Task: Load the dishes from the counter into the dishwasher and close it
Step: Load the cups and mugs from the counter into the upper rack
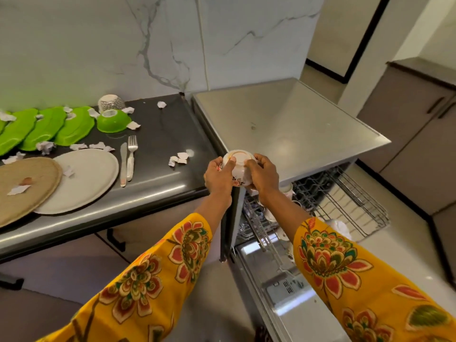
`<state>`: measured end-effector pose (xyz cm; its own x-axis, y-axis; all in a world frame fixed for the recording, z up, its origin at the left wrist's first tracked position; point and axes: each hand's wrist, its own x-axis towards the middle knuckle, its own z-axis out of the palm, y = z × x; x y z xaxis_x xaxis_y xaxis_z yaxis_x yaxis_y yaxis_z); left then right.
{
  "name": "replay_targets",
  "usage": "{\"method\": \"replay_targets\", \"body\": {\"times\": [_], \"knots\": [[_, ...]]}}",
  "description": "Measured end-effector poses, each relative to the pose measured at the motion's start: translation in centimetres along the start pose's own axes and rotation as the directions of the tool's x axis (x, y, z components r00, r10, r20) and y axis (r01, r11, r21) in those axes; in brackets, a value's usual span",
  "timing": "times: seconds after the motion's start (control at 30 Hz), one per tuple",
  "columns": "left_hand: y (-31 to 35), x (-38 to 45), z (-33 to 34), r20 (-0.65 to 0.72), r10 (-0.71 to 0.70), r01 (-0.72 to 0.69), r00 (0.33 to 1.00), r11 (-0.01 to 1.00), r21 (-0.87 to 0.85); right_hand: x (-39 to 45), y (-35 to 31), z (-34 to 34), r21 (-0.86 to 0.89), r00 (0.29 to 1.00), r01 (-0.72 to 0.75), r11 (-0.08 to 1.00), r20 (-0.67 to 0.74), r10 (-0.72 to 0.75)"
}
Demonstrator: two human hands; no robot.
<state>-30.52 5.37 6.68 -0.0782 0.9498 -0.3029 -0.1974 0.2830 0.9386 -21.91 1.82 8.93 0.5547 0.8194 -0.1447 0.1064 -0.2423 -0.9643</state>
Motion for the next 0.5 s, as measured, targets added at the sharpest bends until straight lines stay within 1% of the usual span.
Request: {"method": "replay_targets", "body": {"times": [0.1,0.33,0.5], "knots": [[-1.4,-1.2,2.9,0.030,0.013,-0.014,0.999,1.000,0.015,0.7,1.4,-3.1,0.039,0.999,-0.031,0.999,-0.030,0.032],[-5.0,-3.8,10.3,0.092,-0.047,0.039,0.995,0.996,0.083,3.4,5.2,-10.7,0.100,0.987,-0.098,0.990,-0.116,0.109],[-7.6,-5.1,15.6,0.121,-0.083,0.064,0.989,0.986,0.155,5.5,7.4,-16.1,0.117,0.973,-0.109,0.987,-0.192,0.130]]}}
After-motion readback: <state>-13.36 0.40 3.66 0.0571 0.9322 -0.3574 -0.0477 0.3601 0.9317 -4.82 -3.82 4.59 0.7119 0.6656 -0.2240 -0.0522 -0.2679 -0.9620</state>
